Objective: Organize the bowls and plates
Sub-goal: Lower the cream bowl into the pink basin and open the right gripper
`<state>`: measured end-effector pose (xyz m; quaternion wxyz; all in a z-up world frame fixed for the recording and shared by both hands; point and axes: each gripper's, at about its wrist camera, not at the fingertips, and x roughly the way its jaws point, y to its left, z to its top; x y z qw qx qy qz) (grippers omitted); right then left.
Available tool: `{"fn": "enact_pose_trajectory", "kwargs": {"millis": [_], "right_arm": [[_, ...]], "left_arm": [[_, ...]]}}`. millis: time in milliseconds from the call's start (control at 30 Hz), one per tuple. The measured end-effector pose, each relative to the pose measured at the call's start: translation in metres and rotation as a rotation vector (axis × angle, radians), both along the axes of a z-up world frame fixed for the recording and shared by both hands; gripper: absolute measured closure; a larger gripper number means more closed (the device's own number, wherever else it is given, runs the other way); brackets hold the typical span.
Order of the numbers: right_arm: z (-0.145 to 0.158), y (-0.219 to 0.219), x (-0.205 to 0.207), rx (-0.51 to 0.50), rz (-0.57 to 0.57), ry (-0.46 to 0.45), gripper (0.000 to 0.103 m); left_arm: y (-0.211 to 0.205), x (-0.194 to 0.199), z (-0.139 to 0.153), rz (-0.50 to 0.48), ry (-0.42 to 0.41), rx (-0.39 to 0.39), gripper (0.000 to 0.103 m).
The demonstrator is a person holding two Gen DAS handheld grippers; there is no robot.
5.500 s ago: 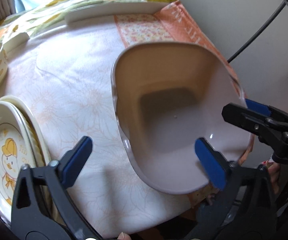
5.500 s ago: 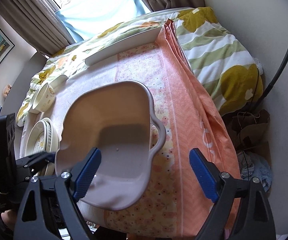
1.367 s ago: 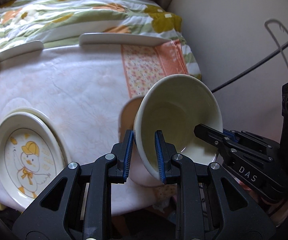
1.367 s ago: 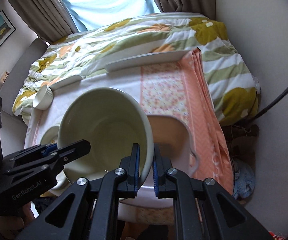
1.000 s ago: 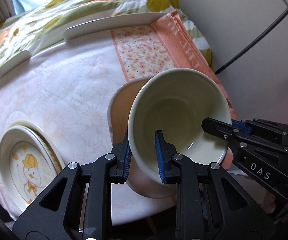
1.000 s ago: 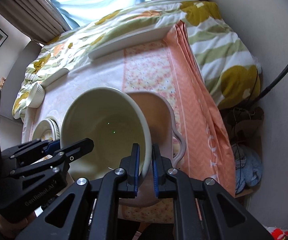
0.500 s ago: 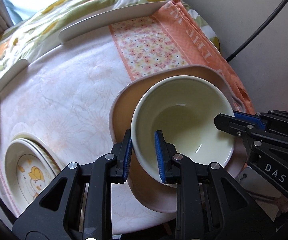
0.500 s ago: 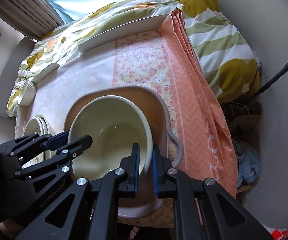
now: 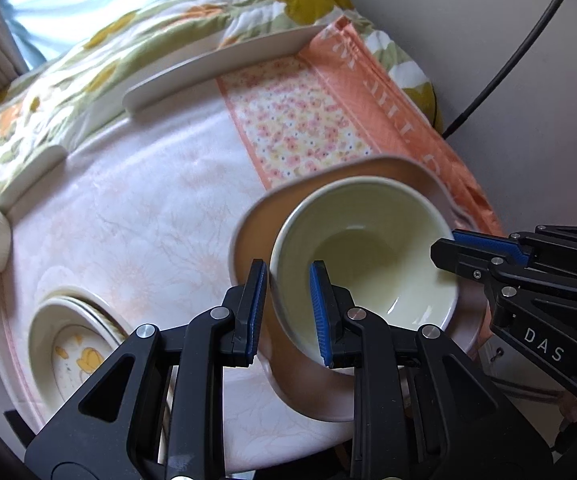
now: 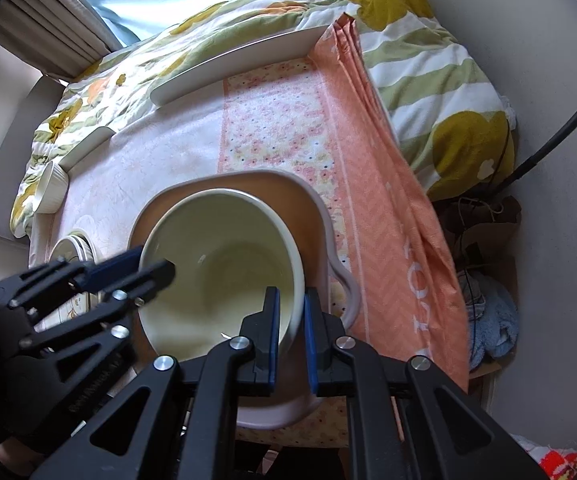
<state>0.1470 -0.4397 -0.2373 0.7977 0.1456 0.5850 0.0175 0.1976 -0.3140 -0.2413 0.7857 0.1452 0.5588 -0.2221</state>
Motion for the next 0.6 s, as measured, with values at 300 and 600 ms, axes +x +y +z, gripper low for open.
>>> {"fn": "enact_pose_trajectory", "kwargs": {"millis": [300, 600], "right_arm": [[0.038, -0.015, -0.012, 0.014, -0.019, -0.100, 0.092], [0.095, 0.007, 0.001, 0.010, 0.095, -0.290, 0.001]], "left_arm": [[0.032, 0.003, 0.048, 0.094, -0.077, -0.108, 0.083], [0.130, 0.008, 0.103, 0.369, -0.151, -0.233, 0.082]]}}
